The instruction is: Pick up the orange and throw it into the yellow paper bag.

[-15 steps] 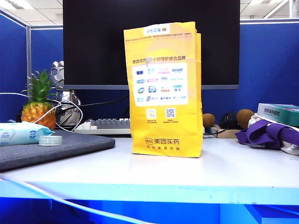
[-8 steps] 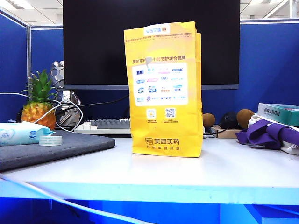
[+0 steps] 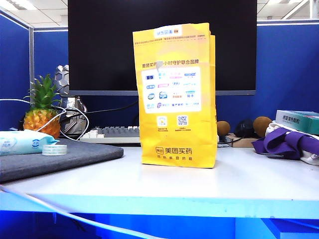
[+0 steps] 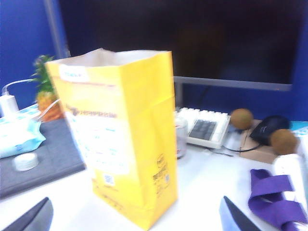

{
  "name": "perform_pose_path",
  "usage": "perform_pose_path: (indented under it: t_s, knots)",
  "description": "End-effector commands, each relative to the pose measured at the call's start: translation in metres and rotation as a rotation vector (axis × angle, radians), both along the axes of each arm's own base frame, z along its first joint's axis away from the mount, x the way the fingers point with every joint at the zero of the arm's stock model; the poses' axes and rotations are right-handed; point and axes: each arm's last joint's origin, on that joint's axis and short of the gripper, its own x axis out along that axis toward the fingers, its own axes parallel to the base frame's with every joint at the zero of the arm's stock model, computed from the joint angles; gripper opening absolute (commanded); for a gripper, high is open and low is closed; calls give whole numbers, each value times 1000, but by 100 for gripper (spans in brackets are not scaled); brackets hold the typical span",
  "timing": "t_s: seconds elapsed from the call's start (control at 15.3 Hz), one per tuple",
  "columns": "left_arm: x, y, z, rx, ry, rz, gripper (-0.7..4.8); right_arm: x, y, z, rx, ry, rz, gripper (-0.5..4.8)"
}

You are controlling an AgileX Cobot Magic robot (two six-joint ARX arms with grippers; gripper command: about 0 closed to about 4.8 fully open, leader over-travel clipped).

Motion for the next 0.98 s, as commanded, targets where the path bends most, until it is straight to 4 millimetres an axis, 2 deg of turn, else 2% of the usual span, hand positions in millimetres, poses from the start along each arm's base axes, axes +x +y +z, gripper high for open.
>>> perform_pose_path:
  t_s: [0.07,0.26,0.52,0.72,0.98]
  knots:
    - [20,-5,-32,39,-107,93,479,3,1,0,-1,2,-21,479]
    - [27,-5,-51,55,-74,163,479,12,3,-19,-52,52,-52,479]
    - [27,-4,-52,51,-75,194,479,19,4,-49,-59,70,-114,479]
    - [27,-4,-52,48,-75,195,479,18,3,-47,-37,28,-123,479]
    - [27,-5,-53,25,-55,181,479,18,4,-52,-47,81,-118,479]
